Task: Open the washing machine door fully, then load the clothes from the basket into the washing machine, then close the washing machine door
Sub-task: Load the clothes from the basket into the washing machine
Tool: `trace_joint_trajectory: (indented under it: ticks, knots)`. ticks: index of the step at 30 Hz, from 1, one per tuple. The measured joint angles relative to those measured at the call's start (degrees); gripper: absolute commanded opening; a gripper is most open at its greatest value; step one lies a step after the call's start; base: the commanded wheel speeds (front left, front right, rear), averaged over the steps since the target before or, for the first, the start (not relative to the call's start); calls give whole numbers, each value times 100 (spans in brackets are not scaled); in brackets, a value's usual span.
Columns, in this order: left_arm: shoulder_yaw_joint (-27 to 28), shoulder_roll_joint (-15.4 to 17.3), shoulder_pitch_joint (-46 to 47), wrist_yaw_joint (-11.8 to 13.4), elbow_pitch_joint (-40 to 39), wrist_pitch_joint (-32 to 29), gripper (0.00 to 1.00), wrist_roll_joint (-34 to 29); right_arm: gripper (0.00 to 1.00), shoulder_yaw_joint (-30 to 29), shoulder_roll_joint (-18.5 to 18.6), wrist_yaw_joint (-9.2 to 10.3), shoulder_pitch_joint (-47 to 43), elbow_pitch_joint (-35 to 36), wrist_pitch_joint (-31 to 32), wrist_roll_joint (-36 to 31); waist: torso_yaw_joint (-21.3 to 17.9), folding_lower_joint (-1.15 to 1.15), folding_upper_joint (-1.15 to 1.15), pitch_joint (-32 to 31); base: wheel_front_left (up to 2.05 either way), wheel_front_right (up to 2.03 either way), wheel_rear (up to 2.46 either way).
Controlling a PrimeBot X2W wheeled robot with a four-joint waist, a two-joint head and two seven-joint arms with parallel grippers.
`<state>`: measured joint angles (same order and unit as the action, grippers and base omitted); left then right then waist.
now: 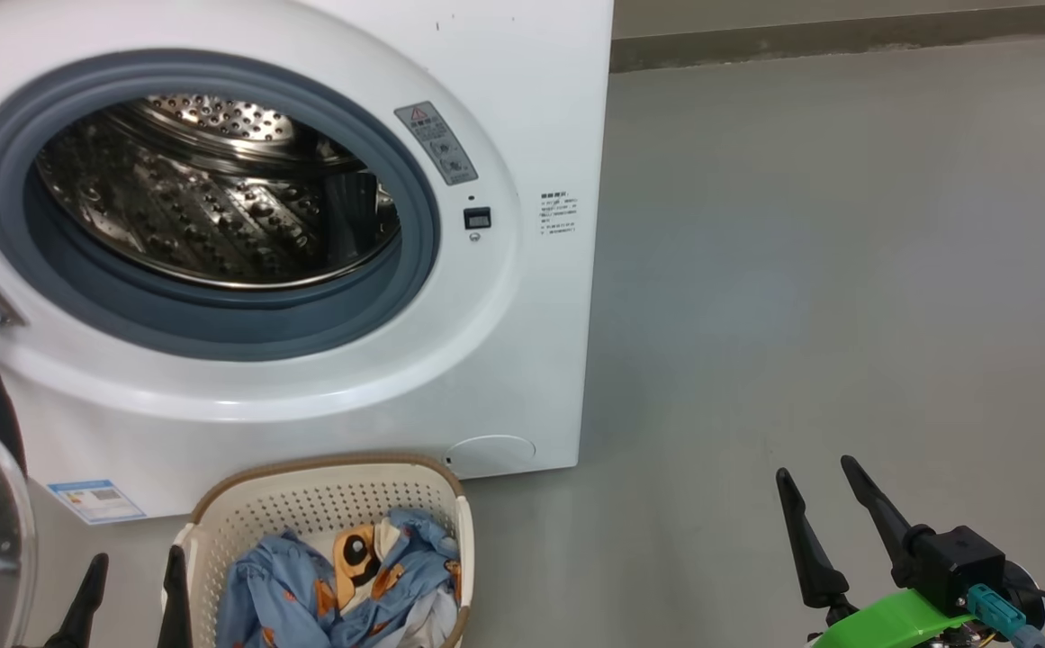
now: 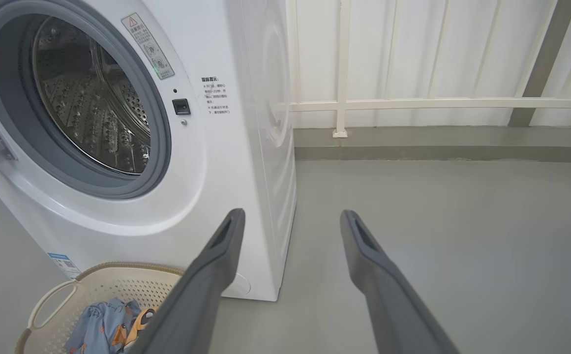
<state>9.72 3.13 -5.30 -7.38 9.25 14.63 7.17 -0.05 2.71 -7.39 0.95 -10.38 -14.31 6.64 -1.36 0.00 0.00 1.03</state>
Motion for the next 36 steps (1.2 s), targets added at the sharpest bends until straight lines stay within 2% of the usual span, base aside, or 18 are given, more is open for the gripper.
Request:
trace_joint_trajectory:
  ticks: [19,26,36]
  knots:
    - [-157,2,1,-2,14,0,100,-10,100,-16,0,0,3,12,0,4,-29,0,0,261,6,-6,0]
    - [-172,18,191,-2,29,0,100,110,100,-11,0,0,36,48,0,59,-33,0,0,577,0,0,0]
    - [-332,237,612,-2,43,0,100,315,100,15,1,0,332,162,-1,305,-41,0,0,1260,0,0,0]
